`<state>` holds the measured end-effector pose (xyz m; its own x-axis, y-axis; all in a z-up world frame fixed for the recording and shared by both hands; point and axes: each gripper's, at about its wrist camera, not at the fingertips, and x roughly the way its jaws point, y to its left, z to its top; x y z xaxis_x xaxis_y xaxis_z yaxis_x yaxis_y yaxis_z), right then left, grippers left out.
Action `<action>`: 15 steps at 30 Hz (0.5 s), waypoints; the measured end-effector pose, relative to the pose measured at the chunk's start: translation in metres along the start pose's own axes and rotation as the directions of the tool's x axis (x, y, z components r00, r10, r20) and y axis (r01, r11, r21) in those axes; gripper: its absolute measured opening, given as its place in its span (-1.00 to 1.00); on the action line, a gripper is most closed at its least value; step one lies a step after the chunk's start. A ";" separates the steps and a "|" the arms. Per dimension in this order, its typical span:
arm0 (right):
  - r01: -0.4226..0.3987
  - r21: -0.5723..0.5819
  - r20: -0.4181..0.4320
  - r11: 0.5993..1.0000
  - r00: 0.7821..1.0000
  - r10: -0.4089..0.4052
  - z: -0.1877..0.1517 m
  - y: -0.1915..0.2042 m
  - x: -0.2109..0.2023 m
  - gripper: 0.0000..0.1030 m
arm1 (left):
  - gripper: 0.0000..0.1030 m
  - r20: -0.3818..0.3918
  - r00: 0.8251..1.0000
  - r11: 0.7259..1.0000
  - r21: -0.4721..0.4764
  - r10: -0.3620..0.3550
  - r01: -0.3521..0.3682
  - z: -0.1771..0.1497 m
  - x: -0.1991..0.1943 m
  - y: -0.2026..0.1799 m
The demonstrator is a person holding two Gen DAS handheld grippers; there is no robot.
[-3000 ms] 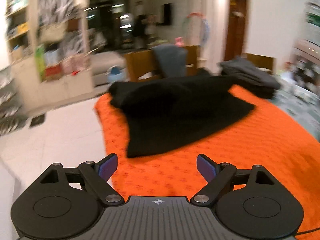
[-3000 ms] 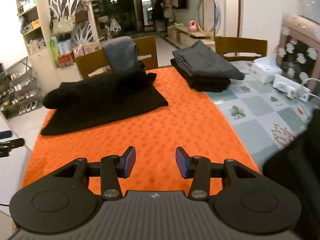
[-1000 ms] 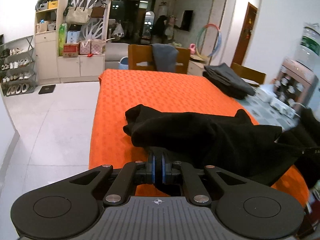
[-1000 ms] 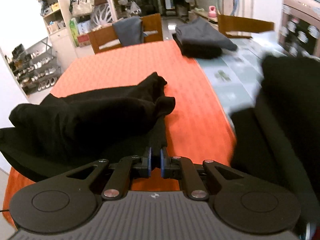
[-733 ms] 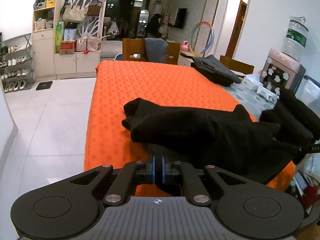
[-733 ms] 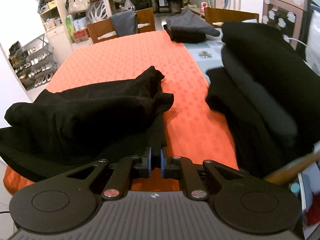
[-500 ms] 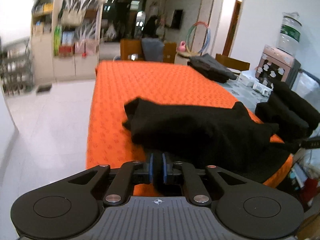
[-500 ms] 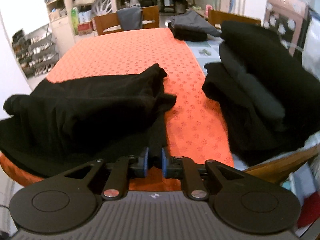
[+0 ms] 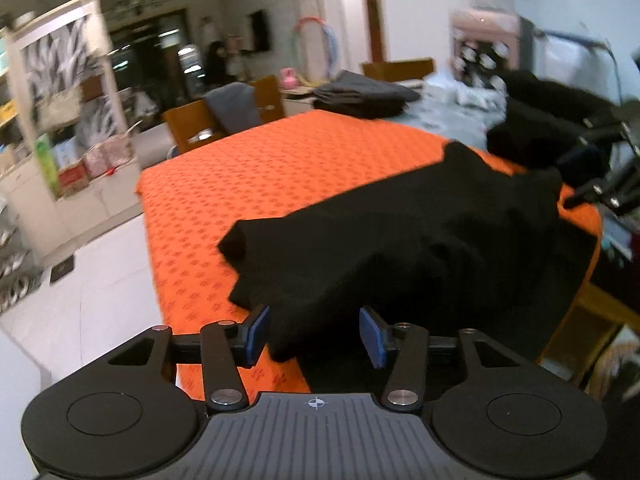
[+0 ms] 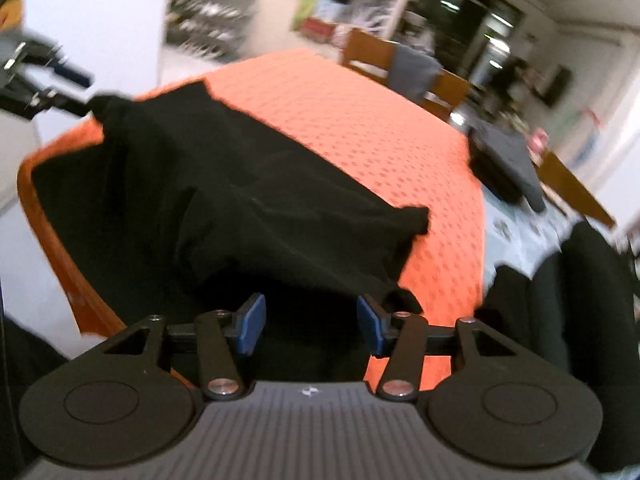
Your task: Fold clothes
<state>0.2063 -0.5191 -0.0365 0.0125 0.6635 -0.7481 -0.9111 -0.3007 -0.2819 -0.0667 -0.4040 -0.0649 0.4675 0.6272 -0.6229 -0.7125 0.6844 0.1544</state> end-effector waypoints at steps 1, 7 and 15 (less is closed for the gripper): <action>-0.007 -0.025 -0.007 1.000 1.000 0.007 0.003 0.000 0.006 0.10 | 0.09 -0.003 1.000 1.000 0.024 -0.011 0.011 -0.001 0.006 -0.001; -0.039 -0.100 -0.047 0.994 0.998 0.035 0.024 -0.008 0.034 -0.88 | -0.74 -0.029 0.998 0.998 0.022 -0.050 0.051 0.013 0.033 0.011; -0.040 -0.014 -0.012 0.999 0.999 0.040 0.092 -0.083 0.070 -0.89 | -0.78 0.010 0.999 0.994 -0.105 -0.033 0.033 0.095 0.073 0.067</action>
<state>0.2450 -0.3847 -0.0101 -0.0186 0.6428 -0.7658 -0.9050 -0.3364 -0.2605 -0.0307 -0.2772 -0.0270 0.4958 0.6084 -0.6197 -0.7475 0.6623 0.0522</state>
